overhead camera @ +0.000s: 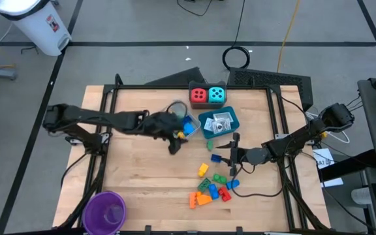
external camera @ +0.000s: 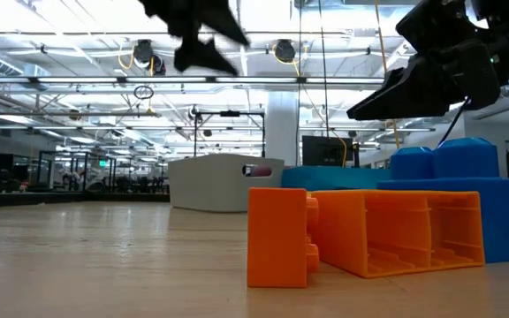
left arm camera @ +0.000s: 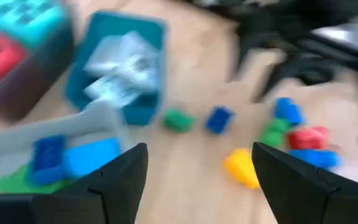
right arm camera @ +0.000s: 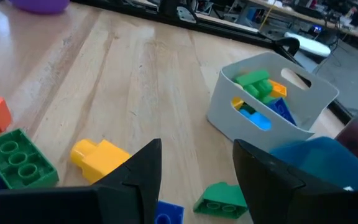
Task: Pick & Place Toys
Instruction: Put the blue game piece into the gray bin
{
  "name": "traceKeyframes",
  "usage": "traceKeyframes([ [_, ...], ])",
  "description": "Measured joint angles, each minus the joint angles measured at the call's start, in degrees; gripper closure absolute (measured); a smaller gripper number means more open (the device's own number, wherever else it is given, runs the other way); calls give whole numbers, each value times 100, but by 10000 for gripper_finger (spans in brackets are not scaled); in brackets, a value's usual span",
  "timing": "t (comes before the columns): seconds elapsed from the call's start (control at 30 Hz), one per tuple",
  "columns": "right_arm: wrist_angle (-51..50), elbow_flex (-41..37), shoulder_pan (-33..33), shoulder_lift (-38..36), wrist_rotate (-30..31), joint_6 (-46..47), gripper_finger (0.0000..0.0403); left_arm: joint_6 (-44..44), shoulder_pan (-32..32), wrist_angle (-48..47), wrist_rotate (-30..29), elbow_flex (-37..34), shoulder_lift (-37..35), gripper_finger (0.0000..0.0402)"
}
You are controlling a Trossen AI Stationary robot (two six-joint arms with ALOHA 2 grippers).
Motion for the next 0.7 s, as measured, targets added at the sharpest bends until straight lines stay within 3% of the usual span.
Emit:
traceKeyframes([
  [0.13, -25, 0, -2, 0, -425, 489, 234, 378, -593, 184, -254, 0, -150, 108],
  [0.27, 203, 4, 3, 0, -1166, 550, 234, 619, -1215, 346, -1261, -26, -136, 100],
  [0.37, 459, 0, 91, 1, -1530, 713, 234, 698, -1448, 974, -1575, -305, -118, 93],
  [0.57, 553, 0, 841, 0, -1804, 665, 205, 982, -1310, 2524, -683, -1288, -317, 82],
  [0.7, 388, 2, 1462, 0, -1814, 732, 161, 711, -966, 2890, -560, -1791, -410, 81],
])
